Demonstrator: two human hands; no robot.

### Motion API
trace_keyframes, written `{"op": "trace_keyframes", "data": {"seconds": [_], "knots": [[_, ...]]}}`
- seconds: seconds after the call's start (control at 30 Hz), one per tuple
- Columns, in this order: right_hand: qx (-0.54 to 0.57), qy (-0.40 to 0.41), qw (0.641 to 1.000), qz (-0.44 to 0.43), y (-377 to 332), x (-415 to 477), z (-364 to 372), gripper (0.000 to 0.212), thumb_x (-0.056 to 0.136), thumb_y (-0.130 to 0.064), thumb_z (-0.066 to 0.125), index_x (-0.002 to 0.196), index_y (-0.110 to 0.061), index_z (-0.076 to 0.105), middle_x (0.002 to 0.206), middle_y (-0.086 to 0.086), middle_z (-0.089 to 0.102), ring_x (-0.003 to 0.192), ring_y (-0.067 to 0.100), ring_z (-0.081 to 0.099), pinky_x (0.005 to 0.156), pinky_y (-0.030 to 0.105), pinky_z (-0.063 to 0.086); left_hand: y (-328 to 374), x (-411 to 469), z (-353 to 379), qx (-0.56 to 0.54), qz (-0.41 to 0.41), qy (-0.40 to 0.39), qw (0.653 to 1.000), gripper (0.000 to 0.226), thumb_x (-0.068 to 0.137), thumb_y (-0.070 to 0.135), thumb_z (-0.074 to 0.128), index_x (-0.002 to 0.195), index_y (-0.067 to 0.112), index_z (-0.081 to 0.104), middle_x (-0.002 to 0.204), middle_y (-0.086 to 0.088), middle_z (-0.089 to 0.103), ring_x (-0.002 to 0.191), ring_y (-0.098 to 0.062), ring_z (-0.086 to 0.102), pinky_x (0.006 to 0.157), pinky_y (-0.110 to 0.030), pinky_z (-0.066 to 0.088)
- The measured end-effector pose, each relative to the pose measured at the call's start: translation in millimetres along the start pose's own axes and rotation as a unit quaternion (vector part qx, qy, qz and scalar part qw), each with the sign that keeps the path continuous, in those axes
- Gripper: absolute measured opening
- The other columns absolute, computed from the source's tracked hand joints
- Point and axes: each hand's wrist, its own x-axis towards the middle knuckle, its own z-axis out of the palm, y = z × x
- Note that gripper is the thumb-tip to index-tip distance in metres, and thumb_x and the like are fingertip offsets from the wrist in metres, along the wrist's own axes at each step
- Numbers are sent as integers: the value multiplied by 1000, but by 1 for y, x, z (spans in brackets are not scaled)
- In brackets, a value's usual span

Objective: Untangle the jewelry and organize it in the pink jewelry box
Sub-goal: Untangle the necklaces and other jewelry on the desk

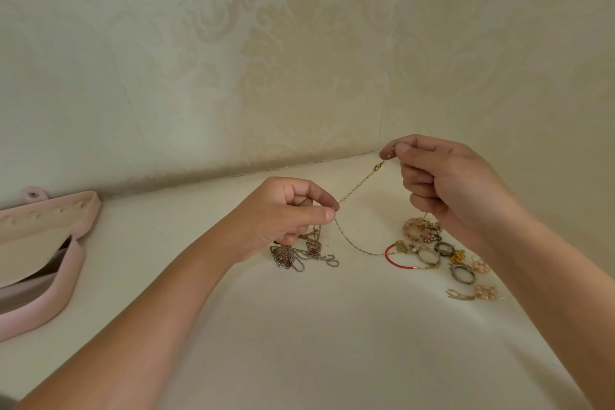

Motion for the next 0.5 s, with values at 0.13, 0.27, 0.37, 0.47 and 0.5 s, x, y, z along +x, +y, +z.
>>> {"op": "trace_keyframes", "data": {"seconds": [0.13,0.27,0.37,0.47,0.5], "knots": [[2,26,1000,10,0,2,-3,22,98,-13,45,87,-9,65,51,-7,25,45,8,16,40,20,14,-2,1,0,17,0,7,1000,6,84,7,66,81,12,67,49,8,32,41,-6,29,42,-17,25],[-21,69,997,38,1,4,-5,24,98,-11,44,87,-9,66,45,-9,28,41,7,19,37,17,17,-3,1,-1,0,1,2,1000,9,87,9,63,80,10,68,49,9,33,44,-8,26,41,-16,24],[-64,96,991,62,5,6,-6,25,97,-11,45,86,-8,68,42,-11,32,39,6,22,34,16,20,-3,1,-2,-6,2,-1,1000,12,89,8,60,81,8,69,54,4,33,46,-9,25,41,-17,22],[-115,108,984,79,8,8,-7,26,96,-12,46,83,-10,69,43,-9,35,41,9,25,36,18,22,-3,1,-1,-5,-1,-5,1000,15,91,7,57,85,4,70,57,1,30,48,-11,24,43,-18,20],[-140,109,981,84,9,9,-6,27,96,-13,47,80,-12,69,47,-7,37,42,10,27,37,19,25,-3,1,-1,-5,-3,-5,1000,16,92,6,56,85,3,70,56,2,29,47,-11,24,43,-18,20]]}}
